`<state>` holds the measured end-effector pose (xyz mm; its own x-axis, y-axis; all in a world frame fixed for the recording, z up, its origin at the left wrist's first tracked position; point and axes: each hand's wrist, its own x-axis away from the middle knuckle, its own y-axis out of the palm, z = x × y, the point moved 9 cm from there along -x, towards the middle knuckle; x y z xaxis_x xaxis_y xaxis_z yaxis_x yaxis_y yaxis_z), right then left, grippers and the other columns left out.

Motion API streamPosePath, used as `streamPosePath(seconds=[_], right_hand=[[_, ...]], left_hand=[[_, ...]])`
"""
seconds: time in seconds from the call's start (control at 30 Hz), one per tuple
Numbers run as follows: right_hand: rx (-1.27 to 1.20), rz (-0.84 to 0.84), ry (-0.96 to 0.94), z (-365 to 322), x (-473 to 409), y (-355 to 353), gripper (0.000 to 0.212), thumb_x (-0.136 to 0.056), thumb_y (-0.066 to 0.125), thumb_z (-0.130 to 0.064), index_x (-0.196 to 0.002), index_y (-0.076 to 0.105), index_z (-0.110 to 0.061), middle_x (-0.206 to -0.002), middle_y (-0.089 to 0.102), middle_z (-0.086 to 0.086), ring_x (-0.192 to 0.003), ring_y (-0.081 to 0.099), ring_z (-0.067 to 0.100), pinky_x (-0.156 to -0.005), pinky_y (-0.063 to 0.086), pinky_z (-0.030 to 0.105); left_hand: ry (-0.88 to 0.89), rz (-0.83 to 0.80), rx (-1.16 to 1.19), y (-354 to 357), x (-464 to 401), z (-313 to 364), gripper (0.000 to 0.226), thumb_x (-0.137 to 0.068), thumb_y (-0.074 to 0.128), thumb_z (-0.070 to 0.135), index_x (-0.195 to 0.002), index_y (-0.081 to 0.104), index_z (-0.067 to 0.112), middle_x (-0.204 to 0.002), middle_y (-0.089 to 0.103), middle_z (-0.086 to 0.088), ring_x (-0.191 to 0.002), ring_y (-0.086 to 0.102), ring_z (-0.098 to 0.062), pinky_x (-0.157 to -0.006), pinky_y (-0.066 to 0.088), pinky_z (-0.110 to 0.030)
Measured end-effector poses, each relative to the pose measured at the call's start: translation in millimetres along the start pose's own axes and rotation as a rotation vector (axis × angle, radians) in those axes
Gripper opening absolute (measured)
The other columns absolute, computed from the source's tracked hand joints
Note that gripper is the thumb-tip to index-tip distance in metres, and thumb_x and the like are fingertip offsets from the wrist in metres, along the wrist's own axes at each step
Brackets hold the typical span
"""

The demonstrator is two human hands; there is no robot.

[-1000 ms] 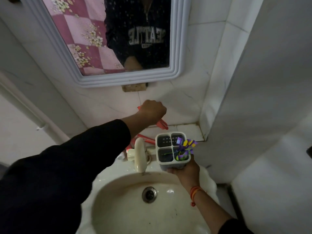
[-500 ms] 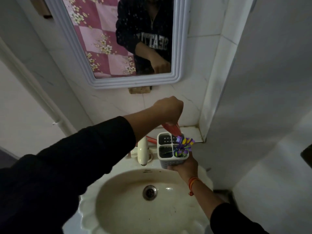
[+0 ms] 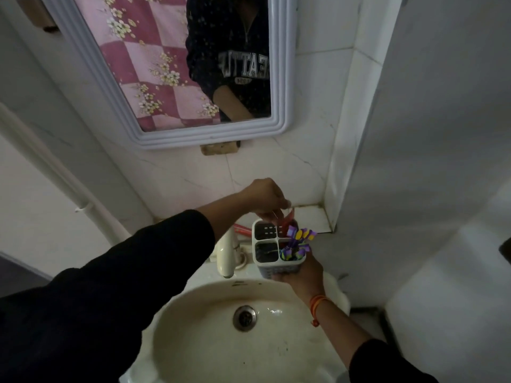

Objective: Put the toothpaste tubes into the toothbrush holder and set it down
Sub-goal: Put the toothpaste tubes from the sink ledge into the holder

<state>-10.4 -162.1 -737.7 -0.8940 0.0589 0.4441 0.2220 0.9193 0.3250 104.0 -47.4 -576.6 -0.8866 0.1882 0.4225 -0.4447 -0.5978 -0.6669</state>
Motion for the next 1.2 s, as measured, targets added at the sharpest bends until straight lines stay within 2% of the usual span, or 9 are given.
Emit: streamPosePath(seconds=[0.13,0.27,0.43,0.53,0.63,0.77,0.87,1.03,1.2], right_hand=[[0.148,-0.003,0.026,3,-5,1,0.061,-0.059,0.091,-0.019,-0.112,0.061,-0.020,-0.094,0.068,-0.005,-0.078,0.064,0.004,-0.066,0.047,0.012],[0.314,-0.049,-0.127,-7,-8,0,0.017,-0.086,0.068,-0.008,-0.103,0.069,-0.012,-0.100,0.072,0.011,-0.088,0.071,0.025,-0.059,0.059,0.040],[0.362,-0.052,-0.220,-10,-10,-2,0.065,-0.054,0.085,0.015,-0.106,0.064,-0.018,-0.097,0.071,0.000,-0.079,0.067,-0.011,-0.056,0.052,0.008],[0.436,-0.047,-0.275,-7,-19,-7,0.065,-0.050,0.089,0.009,-0.100,0.065,-0.024,-0.094,0.074,-0.004,-0.086,0.070,0.002,-0.059,0.056,0.014],[0.397,-0.074,-0.232,2,-26,-9,0.063,-0.048,0.091,0.000,-0.101,0.067,-0.024,-0.096,0.075,0.001,-0.092,0.072,0.020,-0.064,0.063,0.035],[0.470,-0.062,-0.257,2,-27,-9,0.064,-0.048,0.091,0.008,-0.099,0.067,-0.023,-0.092,0.075,-0.005,-0.084,0.070,-0.002,-0.060,0.056,0.014],[0.476,-0.067,-0.274,1,-27,-8,0.063,-0.049,0.089,0.012,-0.098,0.066,-0.021,-0.090,0.074,-0.008,-0.080,0.069,-0.006,-0.057,0.053,0.009],[0.550,-0.071,-0.295,2,-28,-9,0.066,-0.048,0.092,0.002,-0.100,0.067,-0.029,-0.094,0.075,-0.005,-0.092,0.071,0.009,-0.067,0.061,0.028],[0.509,-0.055,-0.270,-3,-25,-5,0.062,-0.054,0.087,0.010,-0.100,0.066,-0.026,-0.097,0.073,-0.001,-0.092,0.069,0.015,-0.060,0.059,0.023]], left_hand=[[-0.071,0.040,-0.092,-20,-14,-28,0.020,-0.096,0.069,0.015,-0.107,0.076,0.000,-0.096,0.080,-0.015,-0.076,0.077,-0.023,-0.065,0.063,-0.027],[-0.078,-0.060,-0.455,-16,-39,-71,0.029,-0.084,0.078,0.007,-0.112,0.078,0.015,-0.109,0.078,-0.007,-0.095,0.075,-0.021,-0.078,0.057,-0.024],[-0.059,-0.058,-0.722,-13,-63,-122,0.044,-0.065,0.085,0.009,-0.103,0.073,0.028,-0.107,0.065,0.005,-0.099,0.068,-0.020,-0.073,0.051,-0.027],[0.039,-0.049,-0.814,-8,-72,-131,0.051,-0.063,0.085,0.016,-0.108,0.067,0.034,-0.108,0.056,0.009,-0.103,0.065,-0.020,-0.070,0.042,-0.028],[0.131,-0.045,-0.930,2,-70,-130,0.046,-0.072,0.076,0.018,-0.115,0.066,0.031,-0.115,0.059,0.002,-0.104,0.065,-0.025,-0.076,0.046,-0.030],[0.160,-0.069,-0.987,10,-70,-131,0.023,-0.079,0.064,0.022,-0.102,0.063,0.022,-0.108,0.062,-0.005,-0.100,0.066,-0.030,-0.077,0.055,-0.037],[0.175,-0.074,-1.045,8,-64,-121,0.026,-0.083,0.068,0.020,-0.109,0.064,0.018,-0.112,0.057,-0.006,-0.099,0.064,-0.028,-0.072,0.049,-0.034],[0.172,-0.028,-0.939,-16,-57,-86,0.038,-0.084,0.078,0.027,-0.120,0.071,0.019,-0.118,0.065,-0.006,-0.109,0.063,-0.025,-0.091,0.055,-0.039],[0.212,0.214,-0.669,-50,-32,-33,0.023,-0.088,0.076,0.026,-0.107,0.079,0.015,-0.102,0.076,-0.004,-0.089,0.069,-0.019,-0.077,0.056,-0.032]])
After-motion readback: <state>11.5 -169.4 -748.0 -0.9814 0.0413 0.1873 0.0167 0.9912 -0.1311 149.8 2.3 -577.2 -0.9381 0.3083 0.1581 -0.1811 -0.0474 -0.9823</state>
